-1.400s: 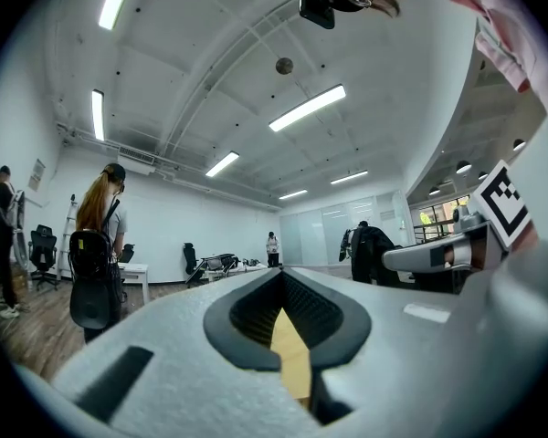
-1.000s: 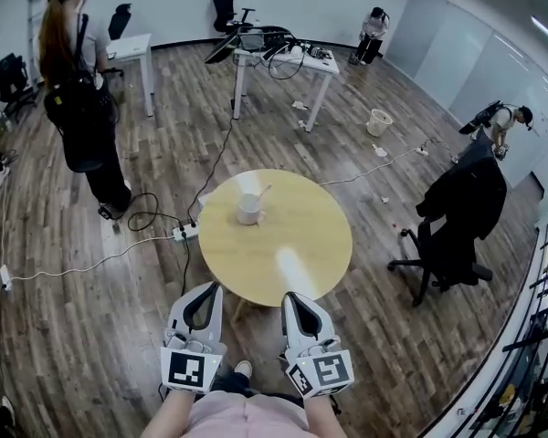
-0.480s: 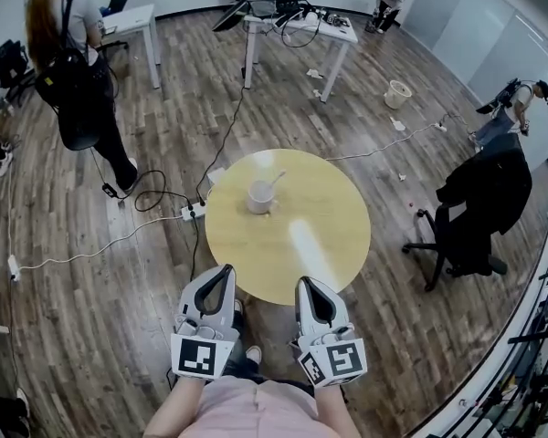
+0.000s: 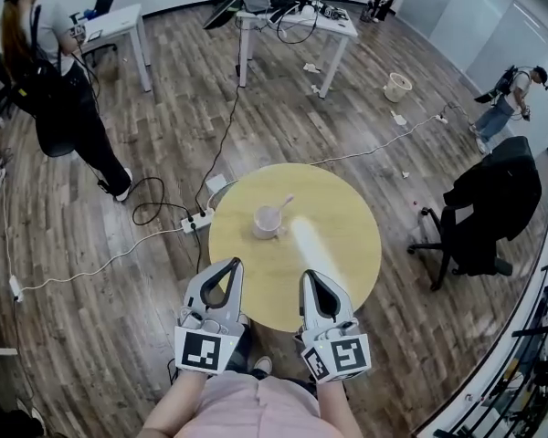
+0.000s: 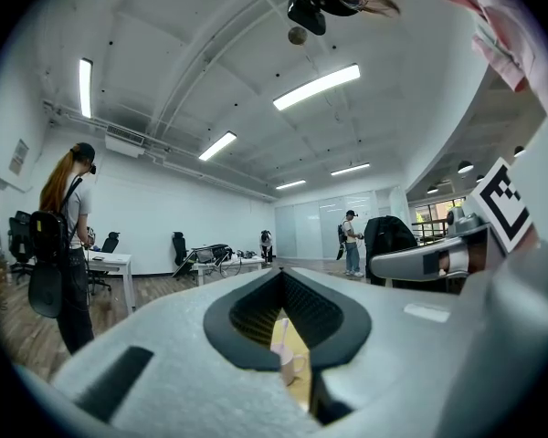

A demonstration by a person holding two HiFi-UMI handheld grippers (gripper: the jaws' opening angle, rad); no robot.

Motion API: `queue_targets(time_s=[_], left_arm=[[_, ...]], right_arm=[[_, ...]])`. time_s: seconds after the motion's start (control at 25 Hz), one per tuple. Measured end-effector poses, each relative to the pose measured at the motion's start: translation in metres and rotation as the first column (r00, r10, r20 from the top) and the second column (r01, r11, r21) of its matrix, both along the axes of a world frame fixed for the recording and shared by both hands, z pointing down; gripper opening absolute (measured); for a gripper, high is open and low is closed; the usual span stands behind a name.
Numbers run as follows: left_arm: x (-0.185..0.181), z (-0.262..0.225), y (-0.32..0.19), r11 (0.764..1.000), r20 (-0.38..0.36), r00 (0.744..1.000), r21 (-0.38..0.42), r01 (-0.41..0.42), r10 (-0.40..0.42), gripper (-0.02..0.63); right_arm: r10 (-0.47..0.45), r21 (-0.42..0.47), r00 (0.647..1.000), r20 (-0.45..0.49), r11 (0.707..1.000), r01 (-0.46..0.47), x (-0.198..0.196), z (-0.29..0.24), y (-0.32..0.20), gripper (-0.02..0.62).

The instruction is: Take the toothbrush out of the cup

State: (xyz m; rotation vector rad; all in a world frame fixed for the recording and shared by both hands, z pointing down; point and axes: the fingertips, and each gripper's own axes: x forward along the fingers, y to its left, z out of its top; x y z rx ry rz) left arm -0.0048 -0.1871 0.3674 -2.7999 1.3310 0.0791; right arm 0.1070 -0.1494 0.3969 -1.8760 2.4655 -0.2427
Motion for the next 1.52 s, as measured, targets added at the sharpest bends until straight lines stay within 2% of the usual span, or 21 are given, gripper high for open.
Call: queue_targets(time_s=[0.32, 0.52, 0.92, 1.2, 1.44, 1.52], left_arm=[[0.005, 0.009, -0.039, 0.997, -0.001, 0.997, -0.014, -0.071, 0.071, -0.003], [0.003, 0.014, -0.049, 0.997, -0.017, 0.997, -0.029, -0.073, 0.073, -0.003], [0.016, 0.019, -0.066, 0.998, 0.011, 0.999, -0.038, -0.047, 0.047, -0.003], [0.039, 0.036, -0.094, 0.998, 0.062, 0.997, -0.032, -0.054, 0.056, -0.002], [0.062, 0.080, -0.121, 0.990, 0.102, 0.991, -0.120, -0.073, 0.085, -0.003], [0.067, 0.092, -0.128, 0.985, 0.099, 0.991, -0.159, -0.069, 0.085, -0.002]], right_arm=[[0.064, -0.006, 0.998, -0.008, 0.998, -0.064, 0.001, 0.003, -0.033, 0.008], [0.074, -0.020, 0.997, -0.020, 0.997, -0.074, 0.000, 0.007, -0.042, 0.008], [0.043, -0.049, 0.998, -0.041, 0.998, -0.045, 0.011, 0.019, -0.076, 0.008], [-0.030, -0.136, 0.999, -0.014, 0.990, 0.028, 0.020, 0.058, -0.126, 0.008], [-0.036, -0.218, 0.999, -0.008, 0.975, 0.034, 0.033, 0.096, -0.166, 0.009], [-0.024, -0.248, 1.000, 0.007, 0.968, 0.025, 0.038, 0.110, -0.175, 0.039]])
